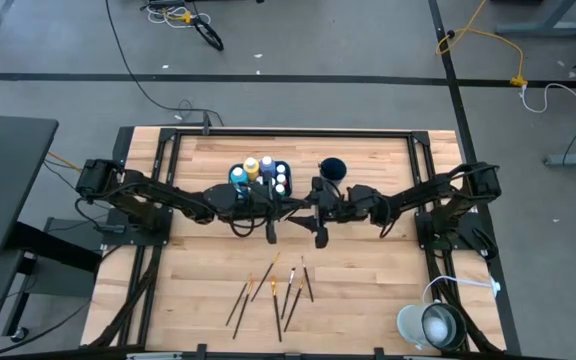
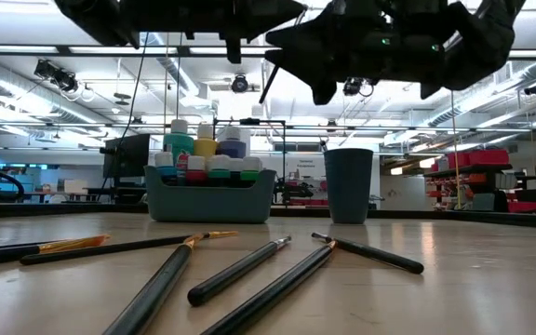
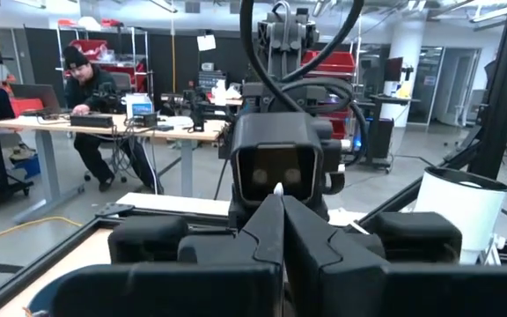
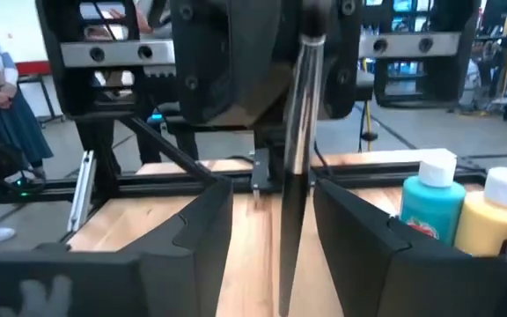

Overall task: Pick & Place Paint Supplies
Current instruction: Put the silver paint brush into the blue cup, then put the gold paint brush into the blue cup

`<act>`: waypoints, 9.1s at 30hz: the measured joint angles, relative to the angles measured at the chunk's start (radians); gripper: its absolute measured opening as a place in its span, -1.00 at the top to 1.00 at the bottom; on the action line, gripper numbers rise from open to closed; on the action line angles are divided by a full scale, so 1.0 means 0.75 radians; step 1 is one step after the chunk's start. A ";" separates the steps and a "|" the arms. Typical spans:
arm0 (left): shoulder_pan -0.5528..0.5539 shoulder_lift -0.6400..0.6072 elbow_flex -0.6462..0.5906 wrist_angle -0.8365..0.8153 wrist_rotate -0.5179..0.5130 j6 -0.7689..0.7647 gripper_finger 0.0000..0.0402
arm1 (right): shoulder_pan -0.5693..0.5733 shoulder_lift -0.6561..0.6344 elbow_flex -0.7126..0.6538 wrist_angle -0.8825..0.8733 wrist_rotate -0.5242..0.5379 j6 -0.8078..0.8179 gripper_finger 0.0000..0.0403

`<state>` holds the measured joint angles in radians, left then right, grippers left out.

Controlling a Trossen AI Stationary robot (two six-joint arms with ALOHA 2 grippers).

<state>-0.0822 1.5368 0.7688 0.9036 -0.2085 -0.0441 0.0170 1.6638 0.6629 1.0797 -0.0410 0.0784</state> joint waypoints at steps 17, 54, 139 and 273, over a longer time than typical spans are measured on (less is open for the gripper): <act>-0.001 0.000 0.001 0.004 -0.010 0.035 0.97 | -0.001 0.000 0.013 -0.063 0.043 0.018 0.86; -0.001 0.000 0.001 0.000 -0.020 0.034 0.79 | -0.152 -0.606 0.012 -1.217 0.836 -0.136 0.93; -0.021 -0.216 0.001 -0.502 -0.064 0.063 0.72 | -0.200 -0.632 0.015 -1.214 0.205 -0.232 0.21; -0.173 0.175 -0.005 -0.686 -0.228 -0.523 1.00 | 0.091 -0.014 0.015 -0.798 0.058 0.268 0.21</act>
<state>-0.2120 1.6680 0.7650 0.3888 -0.3794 -0.4367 0.0853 1.6532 0.6743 0.4811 0.0024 0.2797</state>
